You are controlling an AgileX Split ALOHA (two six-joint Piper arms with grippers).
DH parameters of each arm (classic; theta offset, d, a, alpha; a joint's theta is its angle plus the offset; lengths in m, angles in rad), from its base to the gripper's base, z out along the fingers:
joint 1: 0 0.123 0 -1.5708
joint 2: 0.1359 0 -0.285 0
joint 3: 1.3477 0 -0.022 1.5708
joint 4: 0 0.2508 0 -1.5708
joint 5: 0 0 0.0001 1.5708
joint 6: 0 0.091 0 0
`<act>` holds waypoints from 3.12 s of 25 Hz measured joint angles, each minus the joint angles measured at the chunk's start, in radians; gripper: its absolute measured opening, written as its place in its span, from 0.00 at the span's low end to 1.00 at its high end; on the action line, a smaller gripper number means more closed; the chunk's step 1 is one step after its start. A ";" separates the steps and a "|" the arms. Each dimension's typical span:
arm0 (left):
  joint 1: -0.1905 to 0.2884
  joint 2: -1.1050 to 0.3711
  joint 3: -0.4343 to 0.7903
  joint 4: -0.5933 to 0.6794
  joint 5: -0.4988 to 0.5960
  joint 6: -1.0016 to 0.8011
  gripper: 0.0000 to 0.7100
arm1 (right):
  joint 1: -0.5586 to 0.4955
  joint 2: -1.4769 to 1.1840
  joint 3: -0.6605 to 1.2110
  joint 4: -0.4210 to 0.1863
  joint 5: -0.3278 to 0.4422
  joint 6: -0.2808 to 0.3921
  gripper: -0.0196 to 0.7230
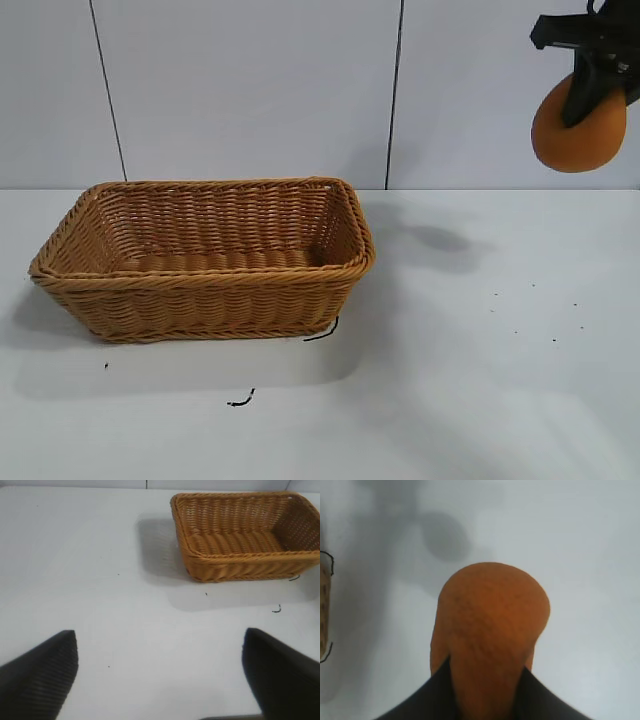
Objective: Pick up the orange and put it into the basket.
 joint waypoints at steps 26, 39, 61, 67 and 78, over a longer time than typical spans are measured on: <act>0.000 0.000 0.000 0.000 0.000 0.000 0.90 | 0.510 0.364 -0.018 -0.008 -0.447 0.032 0.23; 0.000 0.000 0.000 0.000 0.000 0.000 0.90 | 0.510 0.369 -0.023 -0.027 -0.408 0.032 0.79; 0.000 0.000 0.000 0.000 0.000 0.000 0.90 | 0.277 0.337 -0.399 -0.177 0.040 0.149 0.79; 0.000 0.000 0.000 0.000 0.002 0.000 0.90 | 0.104 0.337 -0.399 -0.185 0.097 0.149 0.79; 0.000 0.000 0.000 0.000 0.001 0.000 0.90 | -0.090 0.337 -0.400 -0.192 0.182 0.141 0.79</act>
